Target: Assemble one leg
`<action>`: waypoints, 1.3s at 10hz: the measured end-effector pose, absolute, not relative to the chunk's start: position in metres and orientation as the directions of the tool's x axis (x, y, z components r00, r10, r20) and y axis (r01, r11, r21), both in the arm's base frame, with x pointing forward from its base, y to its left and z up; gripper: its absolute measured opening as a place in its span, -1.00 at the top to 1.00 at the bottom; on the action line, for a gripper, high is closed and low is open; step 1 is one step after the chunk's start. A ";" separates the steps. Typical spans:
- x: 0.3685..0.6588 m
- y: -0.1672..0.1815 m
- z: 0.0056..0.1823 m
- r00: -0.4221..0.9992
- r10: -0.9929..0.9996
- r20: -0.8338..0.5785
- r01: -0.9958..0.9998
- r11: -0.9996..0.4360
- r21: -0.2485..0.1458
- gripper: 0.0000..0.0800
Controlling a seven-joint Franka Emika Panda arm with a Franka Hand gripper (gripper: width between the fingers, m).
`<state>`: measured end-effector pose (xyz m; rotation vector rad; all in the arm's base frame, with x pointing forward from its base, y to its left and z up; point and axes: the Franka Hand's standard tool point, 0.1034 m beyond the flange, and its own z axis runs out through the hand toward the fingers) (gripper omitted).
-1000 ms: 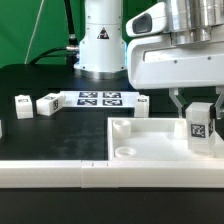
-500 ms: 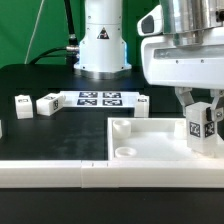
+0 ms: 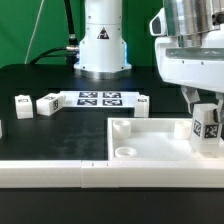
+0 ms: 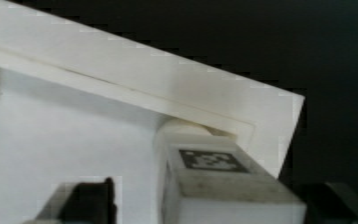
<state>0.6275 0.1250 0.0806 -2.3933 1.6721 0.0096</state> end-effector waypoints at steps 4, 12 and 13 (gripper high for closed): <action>0.630 0.127 0.084 0.788 -0.612 -0.071 -0.615 -0.775 -0.146 -0.62; 0.640 0.117 0.085 0.989 0.148 0.028 0.149 -0.988 -0.051 -0.62; 0.640 0.117 0.085 0.989 0.147 0.028 0.148 -0.988 -0.051 -0.31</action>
Offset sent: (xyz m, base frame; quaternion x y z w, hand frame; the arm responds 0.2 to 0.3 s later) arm 0.0154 -0.0033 0.0037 -0.1046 -0.0074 -0.4166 0.9030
